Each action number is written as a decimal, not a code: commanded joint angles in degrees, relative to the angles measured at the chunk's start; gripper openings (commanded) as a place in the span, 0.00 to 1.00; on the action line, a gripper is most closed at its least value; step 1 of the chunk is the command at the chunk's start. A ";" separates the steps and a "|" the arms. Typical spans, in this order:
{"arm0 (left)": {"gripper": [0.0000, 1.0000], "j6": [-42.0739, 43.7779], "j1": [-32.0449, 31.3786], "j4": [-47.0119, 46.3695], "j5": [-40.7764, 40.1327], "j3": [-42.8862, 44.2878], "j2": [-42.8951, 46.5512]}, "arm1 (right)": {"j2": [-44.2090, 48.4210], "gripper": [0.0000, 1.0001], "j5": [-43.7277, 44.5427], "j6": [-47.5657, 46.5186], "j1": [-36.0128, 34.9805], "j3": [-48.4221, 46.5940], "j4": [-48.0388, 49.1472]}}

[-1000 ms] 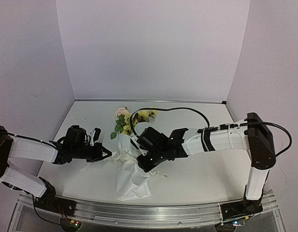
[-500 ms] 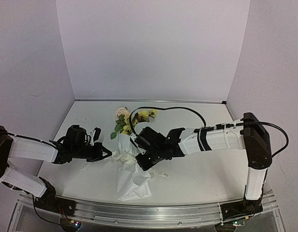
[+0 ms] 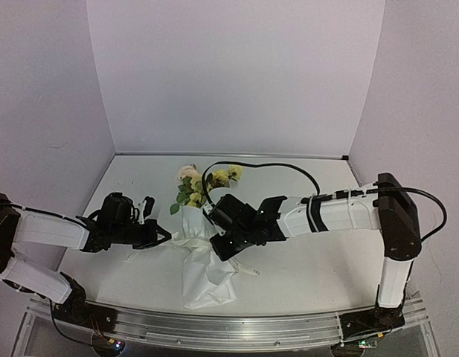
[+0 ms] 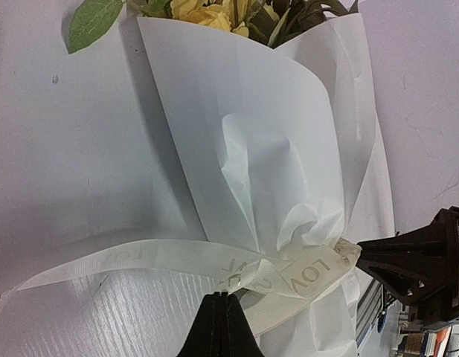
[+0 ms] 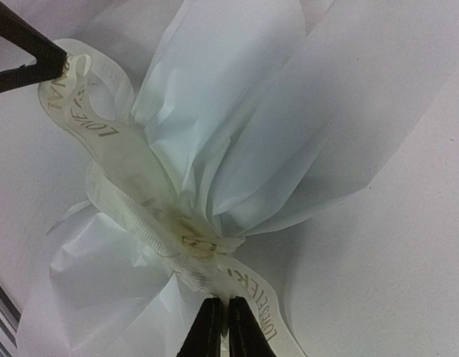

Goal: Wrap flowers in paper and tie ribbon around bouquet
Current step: Tie the ribbon around the folded bouquet.

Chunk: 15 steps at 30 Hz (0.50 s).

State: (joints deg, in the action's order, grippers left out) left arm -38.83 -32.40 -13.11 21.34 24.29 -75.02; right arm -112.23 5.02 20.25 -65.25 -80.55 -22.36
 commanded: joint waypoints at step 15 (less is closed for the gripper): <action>0.00 0.42 1.84 0.63 -1.21 2.47 -1.59 | 7.06 0.00 1.44 6.79 2.12 4.21 -0.41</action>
State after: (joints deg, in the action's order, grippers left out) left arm -38.92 -31.66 -12.47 21.02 24.34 -75.83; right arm -108.31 5.19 24.80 -64.16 -77.25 -21.82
